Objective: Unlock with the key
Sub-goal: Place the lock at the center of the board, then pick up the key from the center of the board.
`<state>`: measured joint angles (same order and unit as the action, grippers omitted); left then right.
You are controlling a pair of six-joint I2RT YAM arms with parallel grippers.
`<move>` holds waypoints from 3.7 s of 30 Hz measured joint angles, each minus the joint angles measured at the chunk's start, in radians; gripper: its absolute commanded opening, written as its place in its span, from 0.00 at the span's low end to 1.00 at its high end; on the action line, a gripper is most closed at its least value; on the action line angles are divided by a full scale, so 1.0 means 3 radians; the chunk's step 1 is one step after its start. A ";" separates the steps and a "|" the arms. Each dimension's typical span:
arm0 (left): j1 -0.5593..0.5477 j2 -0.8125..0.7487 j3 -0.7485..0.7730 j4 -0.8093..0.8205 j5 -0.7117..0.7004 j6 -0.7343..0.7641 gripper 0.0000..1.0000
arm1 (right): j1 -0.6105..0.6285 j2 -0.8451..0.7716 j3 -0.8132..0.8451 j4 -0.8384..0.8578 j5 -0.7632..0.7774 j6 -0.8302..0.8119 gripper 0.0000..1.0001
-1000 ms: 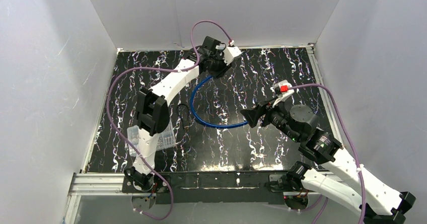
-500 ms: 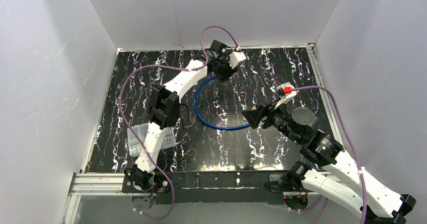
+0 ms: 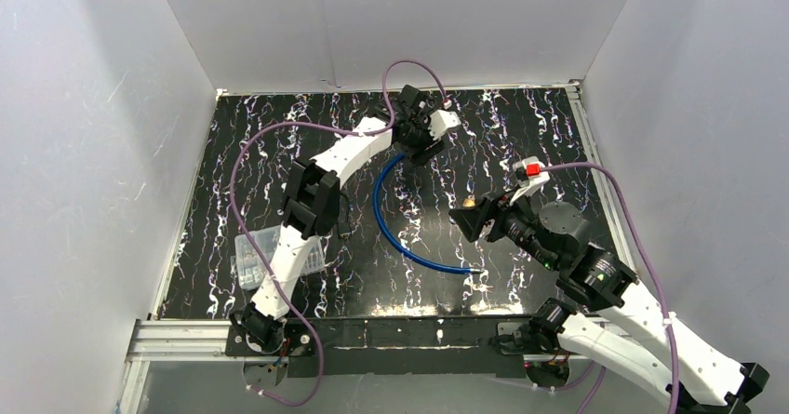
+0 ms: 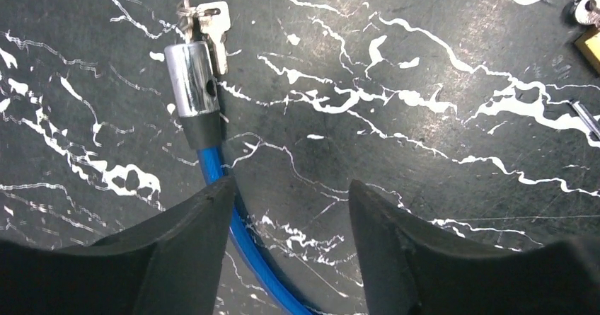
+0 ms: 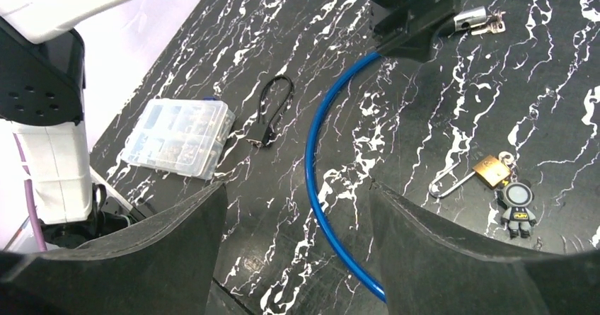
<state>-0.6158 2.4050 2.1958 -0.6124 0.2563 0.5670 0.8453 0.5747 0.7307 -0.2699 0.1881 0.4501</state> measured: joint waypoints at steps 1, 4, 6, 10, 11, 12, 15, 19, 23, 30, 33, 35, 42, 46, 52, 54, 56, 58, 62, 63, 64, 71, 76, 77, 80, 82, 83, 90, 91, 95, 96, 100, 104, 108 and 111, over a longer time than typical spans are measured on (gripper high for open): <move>0.0003 -0.0004 0.0032 -0.0059 -0.0028 -0.0001 0.87 | 0.0000 0.0002 0.0000 -0.0036 0.0001 -0.0001 0.80; 0.0019 -0.0100 0.0048 -0.0239 -0.0092 -0.0018 0.98 | -0.0001 0.0030 0.0001 -0.0164 -0.0001 0.0000 0.80; 0.0049 -0.0284 -0.0037 -0.0379 -0.0125 -0.0056 0.98 | 0.0000 0.0076 0.0001 -0.0291 -0.0015 0.0021 0.80; 0.0162 -0.0897 -0.0291 -0.0740 -0.0196 -0.0084 0.98 | 0.0000 0.0141 0.0001 -0.0597 -0.0047 0.0166 0.79; 0.0200 -0.1073 -0.0315 -0.0839 -0.0224 -0.0086 0.98 | 0.0001 0.0153 0.0001 -0.0688 -0.0052 0.0224 0.79; 0.0235 -0.1248 -0.0323 -0.0927 -0.0252 -0.0086 0.98 | 0.0001 0.0159 -0.0001 -0.0786 -0.0057 0.0302 0.80; 0.0336 -0.1764 -0.0377 -0.1155 -0.0324 -0.0084 0.98 | 0.0001 0.0136 -0.0066 -0.1090 -0.0095 0.0599 0.80; 0.0370 -0.2447 -0.0647 -0.1494 -0.0356 -0.0068 0.98 | 0.0002 0.0076 -0.0334 -0.1450 -0.0207 0.0994 0.80; 0.0345 -0.2878 -0.0941 -0.1819 -0.0333 -0.0066 0.98 | 0.0024 0.0114 -0.0583 -0.1657 -0.0317 0.1258 0.77; 0.0339 -0.3133 -0.1572 -0.1995 -0.0261 -0.0150 0.98 | 0.0029 0.0441 -0.0638 -0.1617 -0.0331 0.1369 0.57; 0.0339 -0.3258 -0.1884 -0.1991 -0.0207 -0.0197 0.98 | 0.0029 0.0648 -0.0638 -0.1549 -0.0268 0.1366 0.51; 0.0339 -0.3339 -0.2016 -0.1992 -0.0172 -0.0234 0.98 | 0.0029 0.0767 -0.0638 -0.1528 -0.0218 0.1367 0.52; 0.0339 -0.3601 -0.2275 -0.1954 -0.0041 -0.0272 0.98 | 0.0029 0.1010 -0.0637 -0.1523 -0.0007 0.1372 0.55; 0.0339 -0.3664 -0.2373 -0.1881 0.0056 -0.0271 0.98 | 0.0029 0.1132 -0.0637 -0.1477 0.0002 0.1376 0.54; 0.0339 -0.3680 -0.2472 -0.1794 0.0116 -0.0271 0.98 | 0.0029 0.1217 -0.0645 -0.1371 0.0000 0.1402 0.51; 0.0339 -0.3681 -0.2491 -0.1776 0.0123 -0.0272 0.98 | 0.0029 0.1237 -0.0663 -0.1338 -0.0003 0.1417 0.50; 0.0339 -0.3681 -0.2493 -0.1761 0.0124 -0.0272 0.98 | 0.0029 0.1265 -0.0680 -0.1333 -0.0013 0.1436 0.49; 0.0339 -0.3685 -0.2493 -0.1735 0.0126 -0.0272 0.98 | 0.0029 0.1293 -0.0685 -0.1335 -0.0025 0.1460 0.49; 0.0339 -0.3692 -0.2493 -0.1719 0.0133 -0.0273 0.98 | 0.0029 0.1297 -0.0686 -0.1334 -0.0025 0.1487 0.48; 0.0339 -0.3693 -0.2493 -0.1718 0.0134 -0.0273 0.98 | 0.0029 0.1294 -0.0687 -0.1335 -0.0025 0.1499 0.48; 0.0339 -0.3695 -0.2493 -0.1714 0.0134 -0.0273 0.98 | 0.0029 0.1289 -0.0694 -0.1332 -0.0025 0.1510 0.47; 0.0339 -0.3696 -0.2493 -0.1698 0.0134 -0.0273 0.97 | 0.0029 0.1271 -0.0785 -0.1336 -0.0025 0.1559 0.45; 0.0339 -0.3696 -0.2493 -0.1698 0.0134 -0.0273 0.96 | 0.0029 0.1223 -0.0819 -0.1336 -0.0022 0.1583 0.43; 0.0339 -0.3696 -0.2493 -0.1698 0.0134 -0.0273 0.96 | 0.0029 0.1222 -0.0823 -0.1332 -0.0021 0.1587 0.43; 0.0339 -0.3696 -0.2493 -0.1698 0.0134 -0.0273 0.96 | 0.0029 0.1252 -0.0828 -0.1309 -0.0019 0.1600 0.39; 0.0339 -0.3696 -0.2493 -0.1698 0.0134 -0.0278 0.96 | 0.0029 0.1297 -0.0828 -0.1271 -0.0012 0.1607 0.39; 0.0339 -0.3696 -0.2493 -0.1698 0.0134 -0.0282 0.96 | 0.0030 0.1317 -0.0829 -0.1258 -0.0010 0.1607 0.38; 0.0339 -0.3696 -0.2493 -0.1699 0.0133 -0.0283 0.96 | 0.0029 0.1399 -0.0828 -0.1174 0.0042 0.1609 0.27; 0.0339 -0.3696 -0.2493 -0.1699 0.0133 -0.0283 0.95 | 0.0030 0.1404 -0.0828 -0.1167 0.0051 0.1610 0.23; 0.0339 -0.3696 -0.2493 -0.1699 0.0133 -0.0282 0.95 | 0.0030 0.1432 -0.0828 -0.1138 0.0065 0.1625 0.07; 0.0339 -0.3696 -0.2493 -0.1700 0.0133 -0.0282 0.95 | 0.0030 0.1440 -0.0828 -0.1120 0.0067 0.1629 0.03; 0.0339 -0.3696 -0.2493 -0.1700 0.0133 -0.0282 0.95 | 0.0029 0.1447 -0.0827 -0.1083 0.0078 0.1632 0.01; 0.0339 -0.3696 -0.2493 -0.1703 0.0134 -0.0272 0.95 | 0.0029 0.1440 -0.0827 -0.1080 0.0083 0.1631 0.01; 0.0339 -0.3696 -0.2492 -0.1702 0.0173 -0.0245 0.95 | 0.0029 0.1362 -0.0824 -0.1078 0.0079 0.1583 0.01; 0.0339 -0.3697 -0.2492 -0.1689 0.0316 -0.0215 0.96 | 0.0029 0.1189 -0.0814 -0.1084 0.0053 0.1479 0.01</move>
<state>-0.5140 1.2958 1.4483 -1.1191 0.3512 0.5026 0.8539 0.9315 0.4865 -0.5950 0.2039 0.8938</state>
